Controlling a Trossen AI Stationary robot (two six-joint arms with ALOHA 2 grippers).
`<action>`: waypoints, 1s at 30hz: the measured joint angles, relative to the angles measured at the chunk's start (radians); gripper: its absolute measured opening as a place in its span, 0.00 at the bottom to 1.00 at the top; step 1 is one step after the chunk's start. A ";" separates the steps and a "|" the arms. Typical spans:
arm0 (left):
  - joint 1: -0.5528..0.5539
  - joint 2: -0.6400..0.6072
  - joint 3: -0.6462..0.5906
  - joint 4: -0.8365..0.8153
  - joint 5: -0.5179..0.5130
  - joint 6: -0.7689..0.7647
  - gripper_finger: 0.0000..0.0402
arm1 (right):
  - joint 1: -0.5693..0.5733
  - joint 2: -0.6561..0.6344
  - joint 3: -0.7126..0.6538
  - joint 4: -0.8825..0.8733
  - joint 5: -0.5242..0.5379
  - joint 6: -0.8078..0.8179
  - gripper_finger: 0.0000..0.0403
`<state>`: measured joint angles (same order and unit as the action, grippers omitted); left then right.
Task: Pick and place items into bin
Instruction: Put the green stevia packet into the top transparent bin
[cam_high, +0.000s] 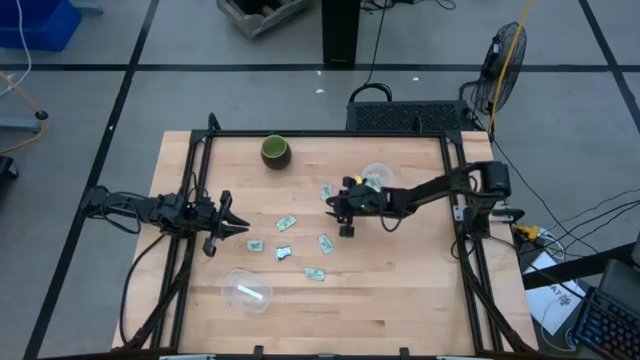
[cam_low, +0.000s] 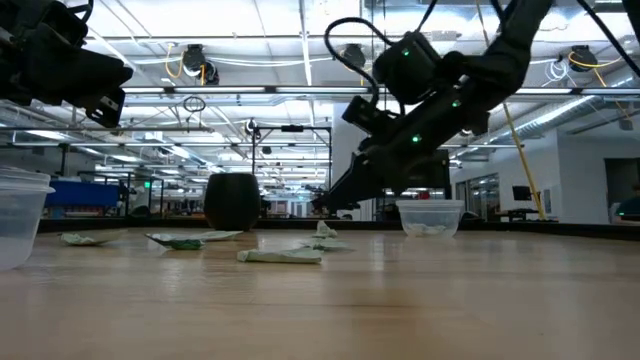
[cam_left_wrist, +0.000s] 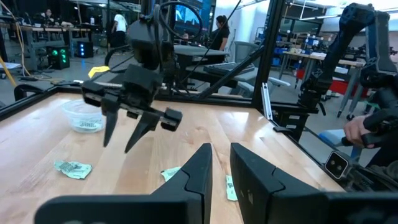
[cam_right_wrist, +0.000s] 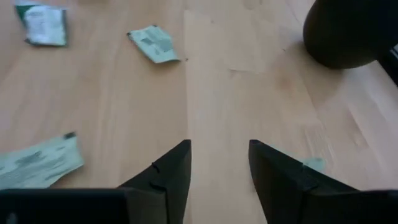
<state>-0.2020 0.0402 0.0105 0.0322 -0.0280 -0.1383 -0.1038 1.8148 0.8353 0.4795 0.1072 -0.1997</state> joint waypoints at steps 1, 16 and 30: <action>0.000 0.000 0.000 0.000 0.000 0.000 0.15 | -0.007 0.010 0.009 -0.003 0.000 0.001 0.39; 0.000 0.000 0.000 0.000 0.000 0.000 0.15 | -0.087 0.028 0.019 -0.052 -0.004 -0.007 0.39; 0.000 0.000 0.000 0.000 0.000 0.000 0.15 | -0.090 0.028 0.074 -0.125 -0.032 0.013 0.39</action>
<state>-0.2020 0.0399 0.0105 0.0326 -0.0280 -0.1383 -0.1934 1.8427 0.9096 0.3545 0.0754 -0.1865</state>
